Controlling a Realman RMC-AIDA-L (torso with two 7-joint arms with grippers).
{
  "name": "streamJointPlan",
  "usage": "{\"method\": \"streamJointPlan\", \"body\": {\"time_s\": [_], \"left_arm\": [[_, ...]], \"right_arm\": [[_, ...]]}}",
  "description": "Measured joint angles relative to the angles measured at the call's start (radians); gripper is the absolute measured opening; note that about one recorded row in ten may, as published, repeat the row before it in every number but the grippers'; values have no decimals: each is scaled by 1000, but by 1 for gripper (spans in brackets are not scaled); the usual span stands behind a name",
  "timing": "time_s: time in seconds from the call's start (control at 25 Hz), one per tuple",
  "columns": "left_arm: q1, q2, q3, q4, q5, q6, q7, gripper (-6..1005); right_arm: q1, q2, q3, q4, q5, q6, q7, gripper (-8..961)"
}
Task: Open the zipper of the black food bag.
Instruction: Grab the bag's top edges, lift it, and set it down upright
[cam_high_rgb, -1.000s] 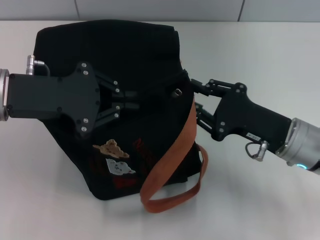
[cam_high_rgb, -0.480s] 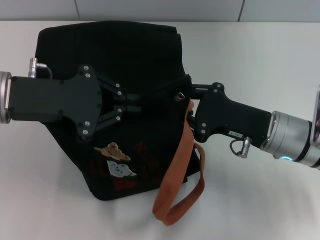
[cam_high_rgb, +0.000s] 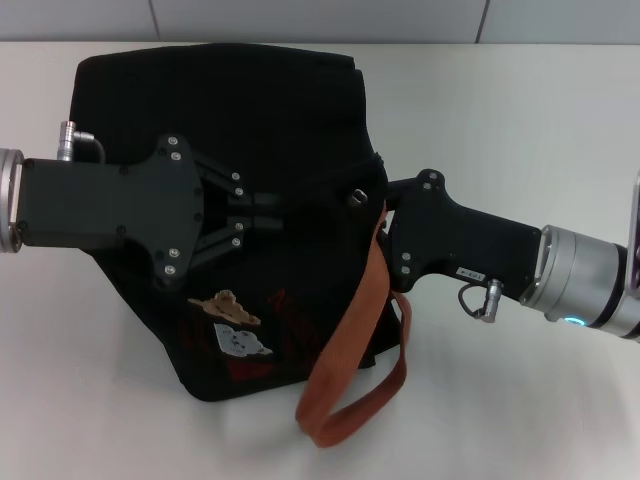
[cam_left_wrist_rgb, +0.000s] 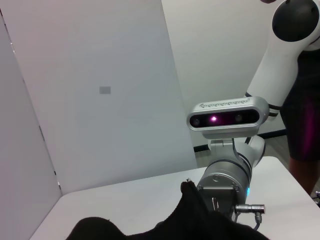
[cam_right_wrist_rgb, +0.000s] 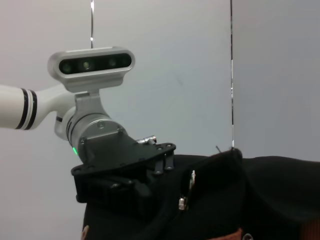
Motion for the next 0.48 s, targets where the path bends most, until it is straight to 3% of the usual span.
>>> {"method": "streamJointPlan", "body": {"time_s": [0.32, 0.48], "left_arm": [[3, 0, 0, 0, 0, 17, 0, 92], [10, 0, -3, -1, 0, 36, 0, 92]], "right_arm": [[-14, -6, -8, -57, 3, -32, 124, 0], [-25, -7, -45, -136, 1, -95, 226, 105]]}}
